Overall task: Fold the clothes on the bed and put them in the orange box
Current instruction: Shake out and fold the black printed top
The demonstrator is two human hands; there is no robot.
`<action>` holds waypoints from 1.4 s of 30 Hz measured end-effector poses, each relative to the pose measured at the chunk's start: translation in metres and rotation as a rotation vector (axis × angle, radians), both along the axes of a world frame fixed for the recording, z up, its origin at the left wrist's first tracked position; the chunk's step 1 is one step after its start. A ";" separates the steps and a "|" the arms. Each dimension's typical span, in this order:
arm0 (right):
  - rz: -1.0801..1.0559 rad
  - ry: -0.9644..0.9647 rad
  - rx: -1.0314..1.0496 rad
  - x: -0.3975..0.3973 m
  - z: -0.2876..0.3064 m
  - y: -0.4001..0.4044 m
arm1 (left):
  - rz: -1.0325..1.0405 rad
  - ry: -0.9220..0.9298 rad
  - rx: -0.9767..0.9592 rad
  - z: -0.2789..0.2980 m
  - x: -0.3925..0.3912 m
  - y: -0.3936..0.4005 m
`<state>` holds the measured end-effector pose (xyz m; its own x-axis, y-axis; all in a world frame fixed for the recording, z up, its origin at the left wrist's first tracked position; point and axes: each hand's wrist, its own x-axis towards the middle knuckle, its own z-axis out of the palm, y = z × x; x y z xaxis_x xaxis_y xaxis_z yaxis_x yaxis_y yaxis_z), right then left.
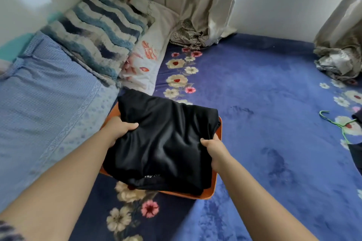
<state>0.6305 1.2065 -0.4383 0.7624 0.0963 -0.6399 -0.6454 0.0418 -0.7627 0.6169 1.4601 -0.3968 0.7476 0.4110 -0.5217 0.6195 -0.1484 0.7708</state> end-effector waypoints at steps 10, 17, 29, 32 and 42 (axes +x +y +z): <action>-0.166 0.347 -0.168 -0.009 -0.063 0.026 | -0.224 0.283 0.020 -0.092 0.025 0.024; -0.285 0.301 -0.234 -0.003 -0.102 0.032 | -0.168 0.284 0.020 -0.145 0.030 0.029; -0.199 0.298 -0.658 0.005 -0.130 0.040 | -0.249 0.365 0.193 -0.197 0.025 0.049; -0.074 0.208 -0.909 0.003 -0.111 0.057 | -0.190 0.280 0.430 -0.188 0.029 0.039; 0.640 -0.395 -1.462 -0.013 -0.153 0.066 | -0.977 -0.070 1.004 -0.201 0.043 -0.011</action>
<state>0.6176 1.2729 -0.5916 0.9668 -0.0333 -0.2533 -0.0408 -0.9989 -0.0245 0.6595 1.4493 -0.5974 0.9564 -0.1128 -0.2693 -0.0874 -0.9907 0.1044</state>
